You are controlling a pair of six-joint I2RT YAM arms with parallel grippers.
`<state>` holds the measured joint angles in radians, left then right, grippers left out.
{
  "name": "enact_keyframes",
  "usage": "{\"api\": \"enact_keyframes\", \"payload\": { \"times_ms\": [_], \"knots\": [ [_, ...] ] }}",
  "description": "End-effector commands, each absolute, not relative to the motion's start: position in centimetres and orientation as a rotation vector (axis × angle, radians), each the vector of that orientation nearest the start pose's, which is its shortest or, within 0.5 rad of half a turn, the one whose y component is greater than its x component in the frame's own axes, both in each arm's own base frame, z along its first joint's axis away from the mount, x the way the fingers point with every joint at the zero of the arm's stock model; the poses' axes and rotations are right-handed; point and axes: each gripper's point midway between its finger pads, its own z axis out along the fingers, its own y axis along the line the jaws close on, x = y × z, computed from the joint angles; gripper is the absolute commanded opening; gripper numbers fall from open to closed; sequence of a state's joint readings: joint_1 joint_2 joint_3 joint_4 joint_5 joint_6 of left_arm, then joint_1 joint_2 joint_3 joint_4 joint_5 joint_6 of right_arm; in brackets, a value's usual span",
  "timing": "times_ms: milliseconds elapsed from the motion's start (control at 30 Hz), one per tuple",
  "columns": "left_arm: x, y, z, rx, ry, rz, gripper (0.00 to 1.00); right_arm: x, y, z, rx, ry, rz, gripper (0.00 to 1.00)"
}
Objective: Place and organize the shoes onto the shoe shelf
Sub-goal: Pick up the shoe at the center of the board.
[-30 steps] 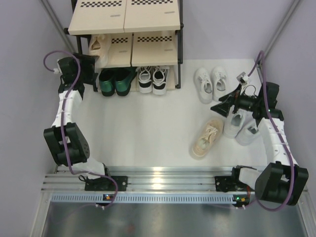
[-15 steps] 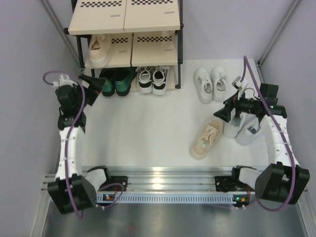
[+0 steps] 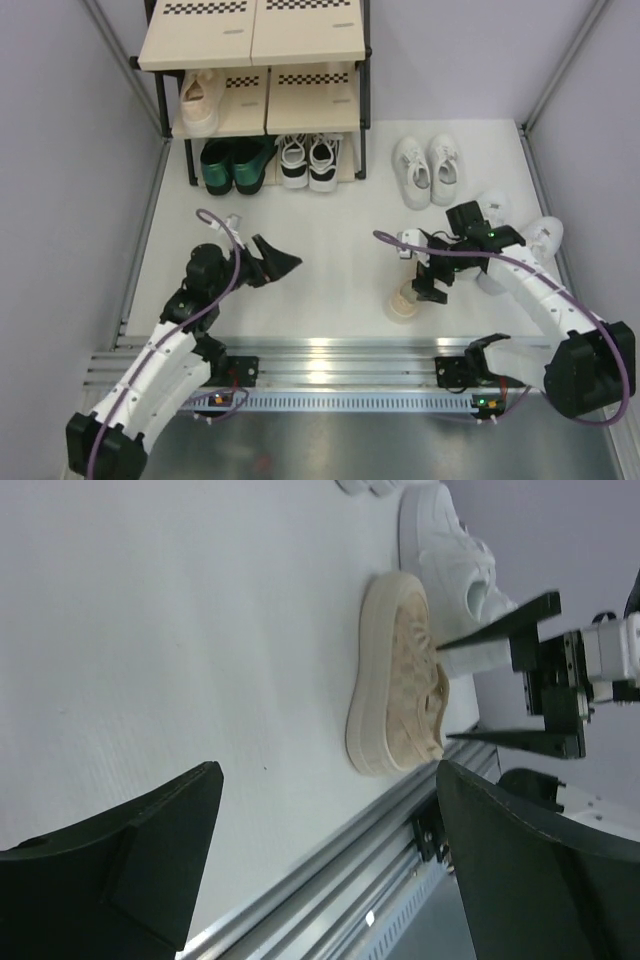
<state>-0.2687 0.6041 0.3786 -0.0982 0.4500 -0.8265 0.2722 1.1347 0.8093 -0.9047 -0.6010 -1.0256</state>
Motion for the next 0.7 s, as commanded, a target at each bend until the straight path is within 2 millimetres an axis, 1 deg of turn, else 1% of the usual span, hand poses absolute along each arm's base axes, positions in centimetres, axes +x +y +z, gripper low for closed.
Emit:
{"api": "enact_keyframes", "payload": {
  "times_ms": [0, 33, 67, 100, 133, 167, 200, 233, 267, 300, 333, 367, 400, 433, 467, 500, 533, 567, 600, 633, 667],
  "knots": [
    [21.5, -18.7, 16.2, -0.256, 2.038, -1.103, 0.93, 23.2, 13.6, 11.5, -1.684, 1.815, 0.35, 0.99],
    [20.3, -20.2, 15.7, -0.208, 2.073, -1.123, 0.93, 23.5, 13.9, 11.5, -1.69, 1.806, 0.34, 0.97],
    [20.1, -20.7, 15.3, -0.2, 2.088, -1.105, 0.93, 23.7, 13.8, 11.1, -1.7, 1.815, 0.322, 0.97],
    [20.3, -21.0, 14.4, -0.211, 2.115, -1.055, 0.93, 23.8, 13.9, 10.8, -1.711, 1.814, 0.314, 0.95],
    [19.2, -22.3, 14.3, -0.155, 2.139, -1.067, 0.93, 23.8, 13.9, 10.6, -1.721, 1.812, 0.298, 0.95],
    [19.3, -22.7, 13.4, -0.158, 2.171, -1.029, 0.93, 24.1, 13.8, 10.0, -1.739, 1.804, 0.259, 0.94],
    [18.7, -23.5, 13.2, -0.131, 2.192, -1.037, 0.93, 24.1, 13.9, 9.7, -1.754, 1.796, 0.241, 0.93],
    [18.3, -24.3, 13.5, -0.106, 2.19, -1.03, 0.93, 24.2, 13.9, 9.4, -1.765, 1.787, 0.218, 0.92],
    [18.1, -24.7, 13.4, -0.103, 2.2, -1.027, 0.93, 24.1, 13.8, 8.6, -1.786, 1.792, 0.188, 0.91],
    [18.1, -25.1, 13.0, -0.098, 2.214, -1.006, 0.93, 24.5, 14.1, 8.6, -1.785, 1.767, 0.166, 0.88],
    [17.6, -25.8, 13.1, -0.071, 2.218, -1.02, 0.94, 24.6, 14.2, 8.4, -1.79, 1.756, 0.153, 0.86],
    [17.5, -26.2, 13.3, -0.066, 2.21, -1.037, 0.94, 24.5, 14.1, 7.8, -1.804, 1.758, 0.139, 0.84],
    [17.4, -26.6, 13.2, -0.07, 2.216, -1.048, 0.94, 25.0, 14.4, 7.8, -1.797, 1.737, 0.119, 0.77],
    [16.9, -26.8, 13.0, -0.063, 2.228, -1.058, 0.93, 25.0, 14.5, 7.5, -1.809, 1.73, 0.109, 0.71],
    [17.0, -27.3, 13.6, -0.068, 2.192, -1.102, 0.94, 25.2, 14.3, 7.1, -1.816, 1.735, 0.087, 0.65],
    [16.9, -27.6, 13.6, -0.09, 2.19, -1.132, 0.94, 25.5, 14.5, 7.1, -1.813, 1.726, 0.075, 0.5],
    [16.3, -27.7, 12.9, -0.087, 2.207, -1.157, 0.94, 25.5, 14.7, 7.2, -1.816, 1.717, 0.076, 0.42],
    [16.3, -28.2, 13.7, -0.098, 2.169, -1.215, 0.94, 25.7, 14.8, 7.2, -1.811, 1.714, 0.076, 0.34],
    [15.9, -28.4, 13.6, -0.13, 2.173, -1.257, 0.94, 25.5, 15.0, 7.4, -1.805, 1.717, 0.087, 0.19],
    [15.6, -28.7, 13.8, -0.135, 2.161, -1.303, 0.94, 25.7, 15.3, 8.2, -1.787, 1.701, 0.091, 0.13],
    [14.7, -28.7, 12.8, -0.131, 2.184, -1.346, 0.94, 25.5, 15.7, 8.6, -1.778, 1.692, 0.123, 0.05]
  ]
}}
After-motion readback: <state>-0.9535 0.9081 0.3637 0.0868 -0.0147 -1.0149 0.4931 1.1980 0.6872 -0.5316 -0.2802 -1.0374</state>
